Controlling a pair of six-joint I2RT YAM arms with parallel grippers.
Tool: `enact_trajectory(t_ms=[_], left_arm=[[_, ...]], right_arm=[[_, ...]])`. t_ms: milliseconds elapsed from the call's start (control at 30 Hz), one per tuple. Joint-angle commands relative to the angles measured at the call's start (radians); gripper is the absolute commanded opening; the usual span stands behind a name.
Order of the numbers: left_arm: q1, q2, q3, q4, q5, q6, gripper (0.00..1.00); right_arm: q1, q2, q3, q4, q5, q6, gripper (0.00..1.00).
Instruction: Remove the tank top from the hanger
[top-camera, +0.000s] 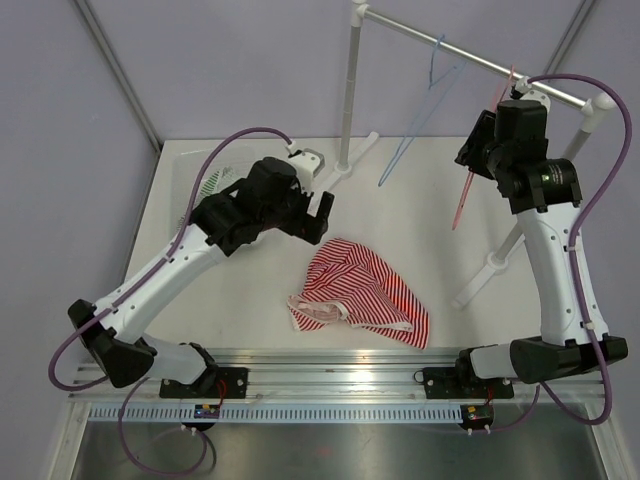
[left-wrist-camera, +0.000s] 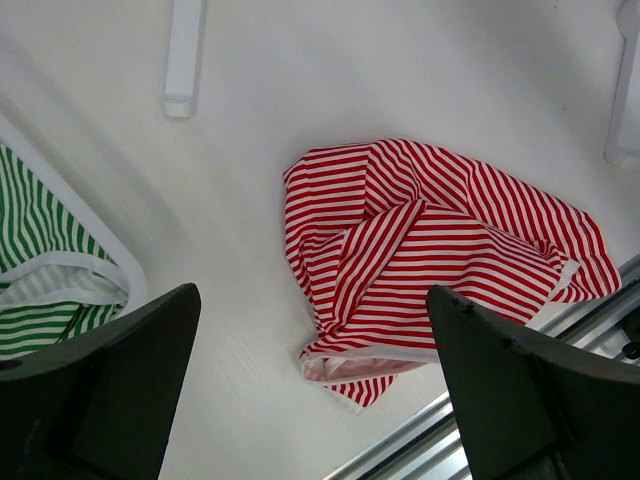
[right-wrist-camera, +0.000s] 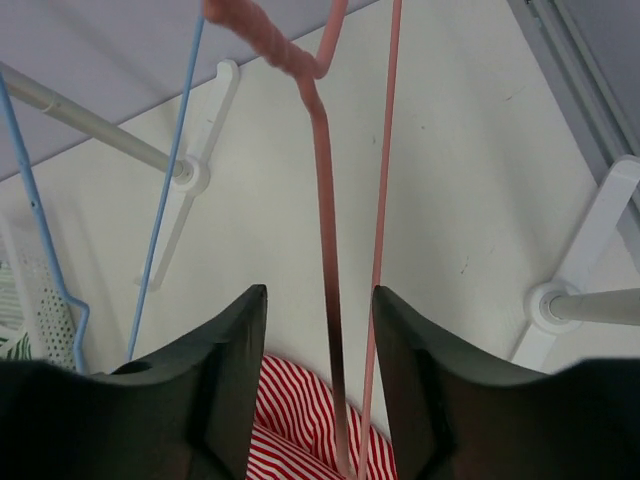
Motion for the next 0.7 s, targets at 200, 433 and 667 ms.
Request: enact_trajectory(t_ms=[200,433,667], left_arm=[[-0.125,0.164,-0.023,0.167,0.066,-0.031,0.99],[-0.220,0.319,-0.060,0.261,0.115,-0.051,0.99],[-0.288,0.506,-0.016,0.206,0.105,-0.031,0.99]], right_arm=[[-0.003,-0.154,0.085,-0.038,-0.124,-0.091,1.00],[-0.003,-0.342,0.092,-0.018,-0.218,-0.252,0.99],[-0.003,-0.468,0.067,0.042,-0.321,-0.280,1.00]])
